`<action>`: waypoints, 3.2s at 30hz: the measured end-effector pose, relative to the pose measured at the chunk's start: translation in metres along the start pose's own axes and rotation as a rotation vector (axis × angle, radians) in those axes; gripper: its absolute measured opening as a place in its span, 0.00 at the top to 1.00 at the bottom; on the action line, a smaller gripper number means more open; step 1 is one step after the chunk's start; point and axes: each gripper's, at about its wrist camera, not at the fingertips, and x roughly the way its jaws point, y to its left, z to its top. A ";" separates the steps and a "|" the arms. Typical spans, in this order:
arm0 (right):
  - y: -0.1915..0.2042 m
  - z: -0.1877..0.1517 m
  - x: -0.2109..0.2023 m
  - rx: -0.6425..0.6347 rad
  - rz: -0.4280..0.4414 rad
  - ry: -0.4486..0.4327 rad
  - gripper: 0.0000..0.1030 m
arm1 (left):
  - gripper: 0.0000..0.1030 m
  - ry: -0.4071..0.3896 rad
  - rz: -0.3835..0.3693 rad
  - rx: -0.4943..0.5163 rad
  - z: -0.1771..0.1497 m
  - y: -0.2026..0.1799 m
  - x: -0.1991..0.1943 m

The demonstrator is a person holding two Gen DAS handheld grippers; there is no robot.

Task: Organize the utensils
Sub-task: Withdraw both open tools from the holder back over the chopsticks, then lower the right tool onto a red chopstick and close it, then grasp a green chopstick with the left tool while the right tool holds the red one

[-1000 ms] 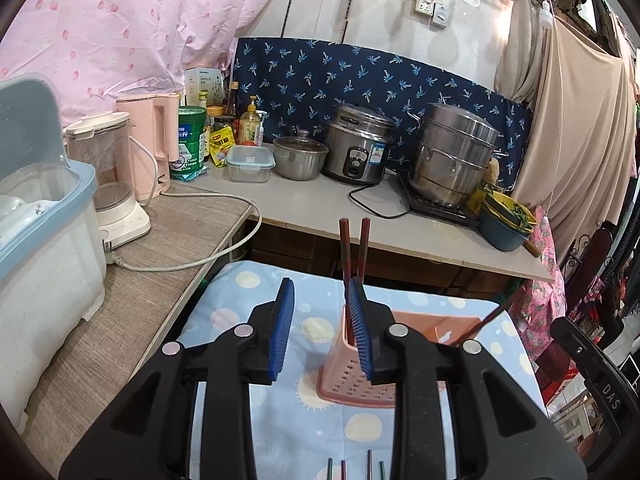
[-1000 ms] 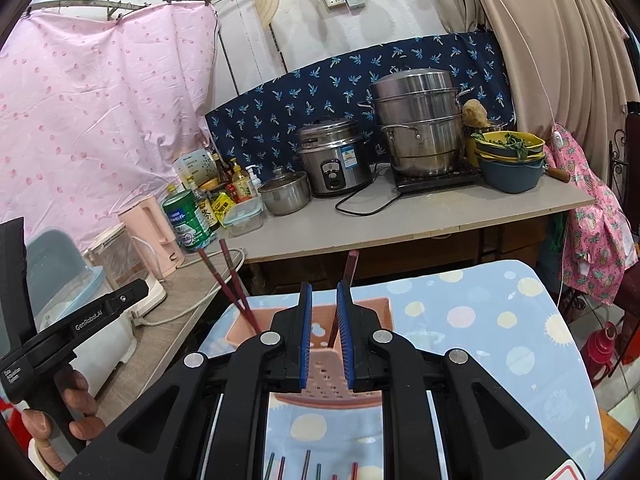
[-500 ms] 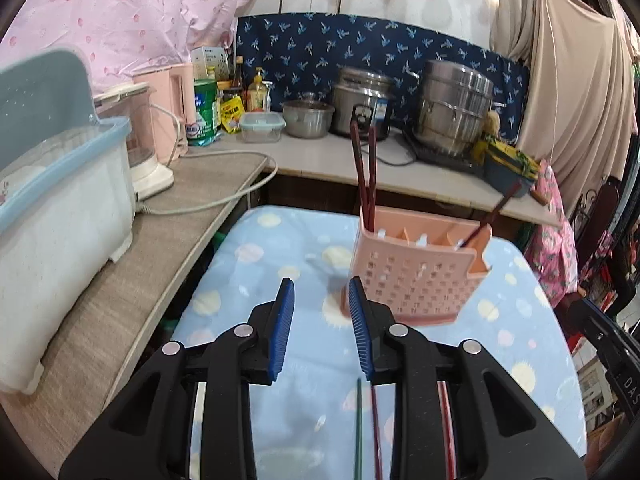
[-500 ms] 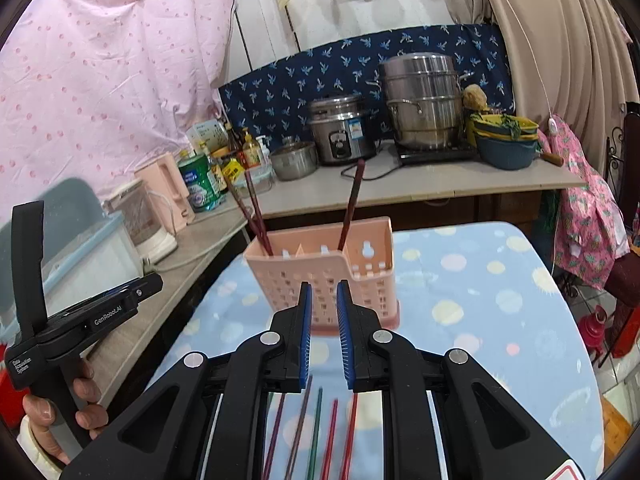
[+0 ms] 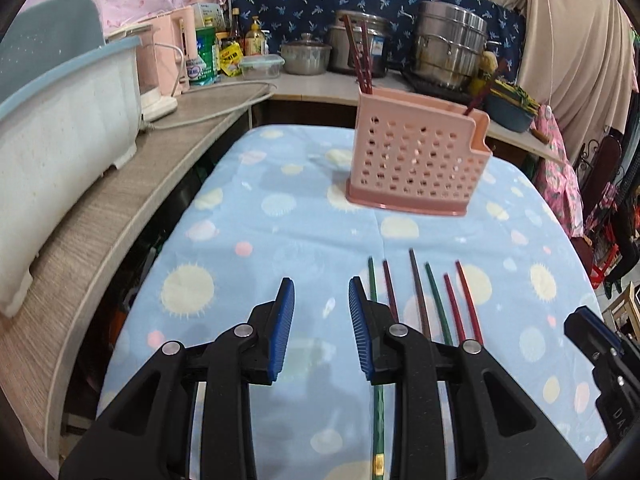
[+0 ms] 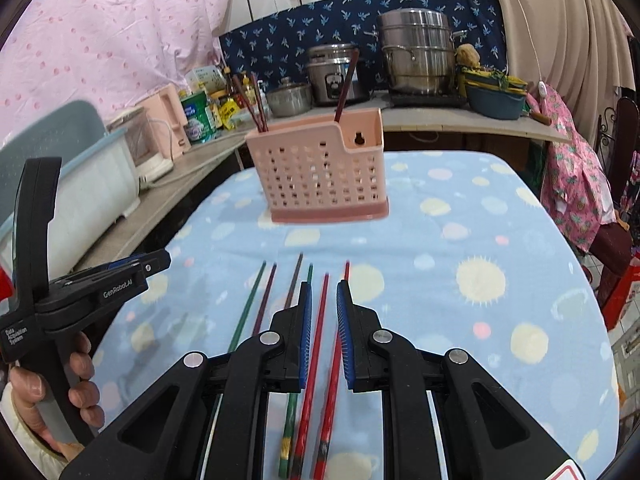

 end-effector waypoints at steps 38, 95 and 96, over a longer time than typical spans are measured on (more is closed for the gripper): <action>-0.003 -0.101 0.020 0.020 -0.023 0.163 0.92 | 0.63 0.165 -0.038 0.040 -0.096 -0.015 0.003; -0.014 -0.094 0.008 0.063 -0.017 0.157 0.93 | 0.93 0.187 -0.055 0.102 -0.108 -0.026 -0.008; -0.015 -0.093 0.006 0.066 -0.019 0.153 0.93 | 0.93 0.190 -0.056 0.102 -0.106 -0.026 -0.009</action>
